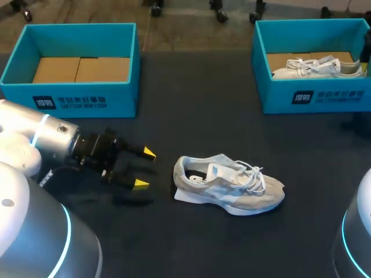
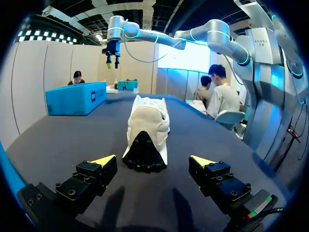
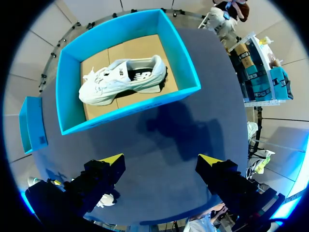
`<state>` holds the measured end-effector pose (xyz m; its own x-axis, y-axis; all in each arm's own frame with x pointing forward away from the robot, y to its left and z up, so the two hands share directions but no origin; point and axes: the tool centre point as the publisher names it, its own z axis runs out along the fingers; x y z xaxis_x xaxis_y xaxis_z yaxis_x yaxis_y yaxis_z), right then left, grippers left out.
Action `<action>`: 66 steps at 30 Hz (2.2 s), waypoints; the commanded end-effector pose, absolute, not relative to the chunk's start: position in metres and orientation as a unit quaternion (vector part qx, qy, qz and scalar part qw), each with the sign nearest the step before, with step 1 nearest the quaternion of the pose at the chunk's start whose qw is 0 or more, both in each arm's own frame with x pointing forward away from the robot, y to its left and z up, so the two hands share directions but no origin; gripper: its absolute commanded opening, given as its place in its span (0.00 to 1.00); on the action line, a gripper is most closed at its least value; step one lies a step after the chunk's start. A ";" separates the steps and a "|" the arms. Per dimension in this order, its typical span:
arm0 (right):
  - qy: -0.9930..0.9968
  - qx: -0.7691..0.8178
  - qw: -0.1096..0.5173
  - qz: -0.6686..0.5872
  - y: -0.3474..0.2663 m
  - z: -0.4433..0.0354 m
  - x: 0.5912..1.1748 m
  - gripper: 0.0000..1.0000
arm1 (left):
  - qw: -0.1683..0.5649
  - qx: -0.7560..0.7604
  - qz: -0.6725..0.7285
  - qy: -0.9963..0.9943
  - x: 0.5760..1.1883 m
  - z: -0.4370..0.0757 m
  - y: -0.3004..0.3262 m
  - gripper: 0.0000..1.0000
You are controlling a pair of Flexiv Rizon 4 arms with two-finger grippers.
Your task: Take the shoe out of the shoebox, open the shoe tongue, remove and reinsert the insole, then place the shoe into the shoebox
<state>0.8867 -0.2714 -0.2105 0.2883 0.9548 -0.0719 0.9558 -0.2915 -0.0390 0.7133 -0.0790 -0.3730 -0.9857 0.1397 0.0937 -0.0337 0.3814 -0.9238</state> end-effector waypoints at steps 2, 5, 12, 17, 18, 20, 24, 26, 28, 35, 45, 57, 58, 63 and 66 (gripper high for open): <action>0.595 0.803 0.006 -0.041 -0.271 -0.211 0.887 1.00 | 0.078 -0.036 0.556 -0.827 0.714 -0.379 -0.082 1.00; 0.595 0.803 0.006 -0.041 -0.271 -0.211 0.887 1.00 | 0.071 -0.018 0.569 -0.819 0.716 -0.395 -0.091 1.00; 0.595 0.803 0.006 -0.041 -0.271 -0.211 0.887 1.00 | 0.066 0.018 0.580 -0.812 0.716 -0.405 -0.105 1.00; 0.595 0.803 0.006 -0.041 -0.271 -0.211 0.887 1.00 | 0.062 0.027 0.590 -0.805 0.716 -0.406 -0.117 1.00; 0.595 0.803 0.006 -0.041 -0.271 -0.211 0.887 1.00 | 0.061 0.024 0.592 -0.803 0.716 -0.407 -0.119 1.00; 0.595 0.803 0.006 -0.041 -0.271 -0.211 0.887 1.00 | 0.058 0.021 0.593 -0.803 0.716 -0.408 -0.124 1.00; 0.595 0.803 0.006 -0.041 -0.271 -0.211 0.887 1.00 | 0.052 0.015 0.598 -0.799 0.717 -0.409 -0.131 1.00; 0.595 0.803 0.006 -0.041 -0.271 -0.211 0.887 1.00 | 0.050 0.014 0.599 -0.799 0.718 -0.411 -0.134 1.00; 0.595 0.803 0.006 -0.041 -0.271 -0.211 0.887 1.00 | 0.049 0.013 0.598 -0.800 0.720 -0.412 -0.136 1.00; 0.595 0.803 0.006 -0.041 -0.271 -0.211 0.887 1.00 | 0.056 0.006 0.598 -0.800 0.721 -0.414 -0.144 1.00; 0.595 0.803 0.006 -0.041 -0.271 -0.211 0.887 1.00 | 0.063 -0.010 0.596 -0.800 0.719 -0.414 -0.155 1.00; 0.595 0.803 0.006 -0.041 -0.271 -0.211 0.887 1.00 | 0.069 -0.025 0.594 -0.801 0.713 -0.416 -0.167 1.00; 0.595 0.803 0.006 -0.041 -0.271 -0.211 0.887 1.00 | 0.069 -0.026 0.594 -0.801 0.714 -0.416 -0.168 1.00; 0.595 0.803 0.006 -0.041 -0.271 -0.211 0.887 1.00 | 0.076 -0.026 0.599 -0.797 0.714 -0.419 -0.172 1.00; 0.595 0.803 0.006 -0.041 -0.271 -0.211 0.887 1.00 | 0.079 -0.028 0.603 -0.793 0.713 -0.420 -0.173 1.00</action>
<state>0.8867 -0.2714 -0.2105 0.2883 0.9548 -0.0719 0.9558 -0.2915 -0.0390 0.7107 -0.1707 -0.4143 -0.9869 0.1335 0.0912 -0.0510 0.2784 -0.9591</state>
